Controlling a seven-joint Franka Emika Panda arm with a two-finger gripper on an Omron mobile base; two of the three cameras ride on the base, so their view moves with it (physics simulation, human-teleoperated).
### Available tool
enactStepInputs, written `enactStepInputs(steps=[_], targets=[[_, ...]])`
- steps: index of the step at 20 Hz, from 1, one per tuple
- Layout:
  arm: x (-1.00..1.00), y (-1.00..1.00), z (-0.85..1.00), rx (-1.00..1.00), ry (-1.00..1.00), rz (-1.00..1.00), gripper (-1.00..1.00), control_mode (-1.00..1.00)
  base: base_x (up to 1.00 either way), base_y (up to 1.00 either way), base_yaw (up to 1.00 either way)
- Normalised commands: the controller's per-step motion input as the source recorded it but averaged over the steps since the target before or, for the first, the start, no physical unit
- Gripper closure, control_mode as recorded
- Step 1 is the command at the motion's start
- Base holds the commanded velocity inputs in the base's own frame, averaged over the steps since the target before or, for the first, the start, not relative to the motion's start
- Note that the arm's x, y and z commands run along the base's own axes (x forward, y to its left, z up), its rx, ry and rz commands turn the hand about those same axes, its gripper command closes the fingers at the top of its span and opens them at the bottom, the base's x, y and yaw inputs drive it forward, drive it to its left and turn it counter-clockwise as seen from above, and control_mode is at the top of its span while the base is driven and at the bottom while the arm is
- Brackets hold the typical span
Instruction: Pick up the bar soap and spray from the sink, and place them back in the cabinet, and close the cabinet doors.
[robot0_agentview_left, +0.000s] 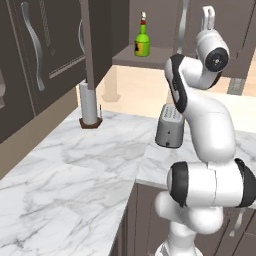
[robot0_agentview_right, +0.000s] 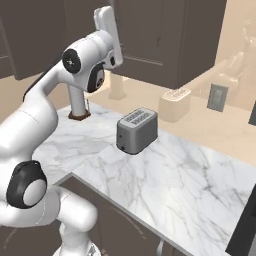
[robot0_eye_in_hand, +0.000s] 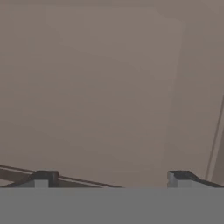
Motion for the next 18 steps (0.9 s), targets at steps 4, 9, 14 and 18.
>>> enactStepInputs(steps=[4,9,14,18], targets=[[-0.51,0.00,0.13,-0.08,0.00,-0.03,-1.00,-1.00,0.00,0.00,0.00],[-0.58,0.00,0.15,-0.10,0.00,0.00,-1.00,-1.00,0.00,0.00,0.00],[-0.56,0.00,0.05,-0.11,0.00,0.00,-1.00,-1.00,0.00,0.00,0.00],[-0.57,0.00,0.01,-0.10,0.00,0.00,-1.00,-1.00,0.00,0.00,0.00]])
